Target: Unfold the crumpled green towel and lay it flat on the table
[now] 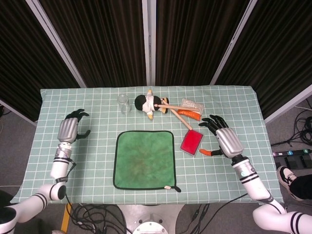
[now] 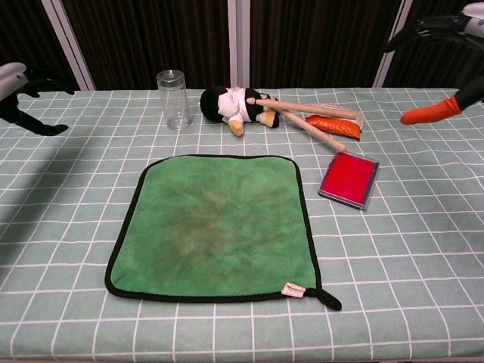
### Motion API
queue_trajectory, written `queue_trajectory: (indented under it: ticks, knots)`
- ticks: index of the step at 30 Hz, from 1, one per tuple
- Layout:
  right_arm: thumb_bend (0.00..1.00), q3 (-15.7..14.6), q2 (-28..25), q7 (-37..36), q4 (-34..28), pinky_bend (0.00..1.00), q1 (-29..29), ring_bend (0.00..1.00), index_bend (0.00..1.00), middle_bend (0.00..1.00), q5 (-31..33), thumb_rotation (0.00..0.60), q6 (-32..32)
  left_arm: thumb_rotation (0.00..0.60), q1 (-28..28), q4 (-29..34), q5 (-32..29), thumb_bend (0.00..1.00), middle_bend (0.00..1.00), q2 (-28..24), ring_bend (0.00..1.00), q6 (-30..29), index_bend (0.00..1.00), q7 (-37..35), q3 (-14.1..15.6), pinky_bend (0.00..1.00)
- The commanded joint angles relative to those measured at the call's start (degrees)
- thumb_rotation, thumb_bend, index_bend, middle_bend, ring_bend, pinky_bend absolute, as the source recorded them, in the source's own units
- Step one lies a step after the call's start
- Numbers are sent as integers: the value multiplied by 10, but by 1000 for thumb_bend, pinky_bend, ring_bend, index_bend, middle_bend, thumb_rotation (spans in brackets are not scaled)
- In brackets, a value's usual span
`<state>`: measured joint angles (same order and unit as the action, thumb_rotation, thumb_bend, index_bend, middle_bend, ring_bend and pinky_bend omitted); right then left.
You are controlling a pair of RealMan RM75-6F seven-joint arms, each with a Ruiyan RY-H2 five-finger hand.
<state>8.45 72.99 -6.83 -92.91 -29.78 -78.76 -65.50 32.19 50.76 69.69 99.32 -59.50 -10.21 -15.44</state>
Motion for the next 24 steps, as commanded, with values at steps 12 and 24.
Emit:
queue_trajectory:
  ticks: [12, 24]
  knots:
    - [58, -52, -82, -11, -10, 0, 135, 0, 183, 70, -13, 543, -134, 600, -154, 289, 14, 285, 266, -180, 185, -177, 345, 99, 49, 214]
    - [61, -85, -108, -66, -7, 0, 212, 0, 182, 69, -47, 540, -194, 600, -232, 438, 45, 283, 267, -244, 186, -271, 345, 184, 99, 215]
